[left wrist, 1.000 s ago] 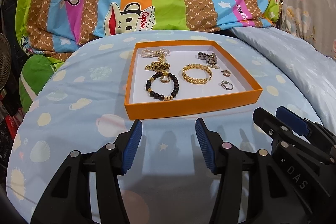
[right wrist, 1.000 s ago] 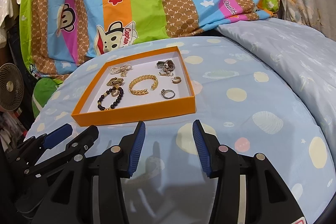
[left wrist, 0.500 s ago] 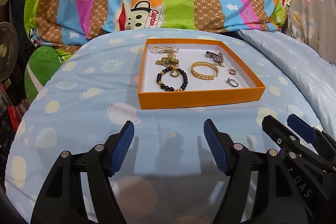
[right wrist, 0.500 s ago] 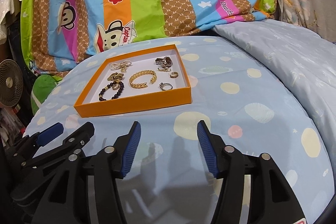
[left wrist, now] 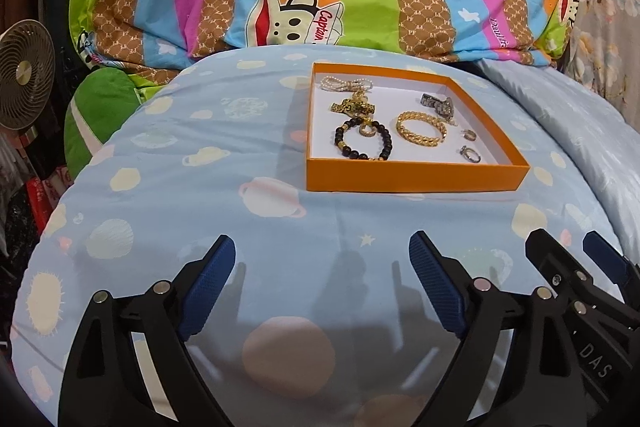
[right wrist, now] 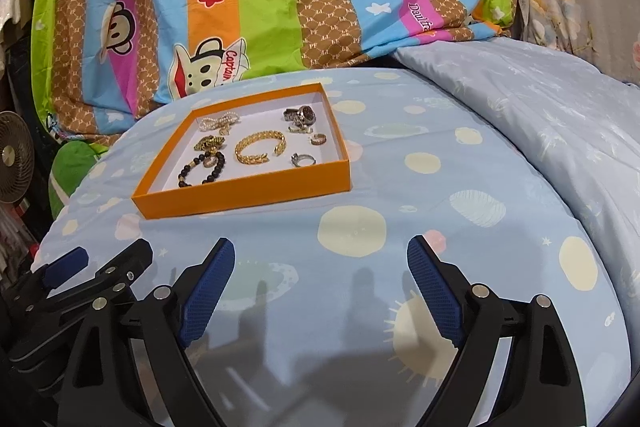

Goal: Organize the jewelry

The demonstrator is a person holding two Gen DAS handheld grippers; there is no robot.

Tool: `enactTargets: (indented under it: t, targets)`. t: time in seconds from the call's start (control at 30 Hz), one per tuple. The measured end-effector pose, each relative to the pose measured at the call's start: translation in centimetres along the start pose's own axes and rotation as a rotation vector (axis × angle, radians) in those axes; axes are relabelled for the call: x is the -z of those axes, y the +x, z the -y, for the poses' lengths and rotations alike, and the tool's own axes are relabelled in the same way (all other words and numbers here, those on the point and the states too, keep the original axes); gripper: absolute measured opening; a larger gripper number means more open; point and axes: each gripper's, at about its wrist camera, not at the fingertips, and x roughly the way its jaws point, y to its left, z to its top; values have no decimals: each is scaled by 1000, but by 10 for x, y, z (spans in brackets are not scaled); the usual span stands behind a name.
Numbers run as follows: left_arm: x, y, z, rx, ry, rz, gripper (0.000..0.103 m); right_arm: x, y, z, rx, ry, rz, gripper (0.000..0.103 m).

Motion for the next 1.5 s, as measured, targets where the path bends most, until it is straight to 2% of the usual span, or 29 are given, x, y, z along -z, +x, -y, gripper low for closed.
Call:
enactTargets:
  t: [0.33,1.5]
  targets:
    - [1,-2,2,-79,16,9,87,2,2,-4,20,-20,-12,87]
    - [2,-2,1,-119,14,8,87,2,2,-9,23,-40,-7,87]
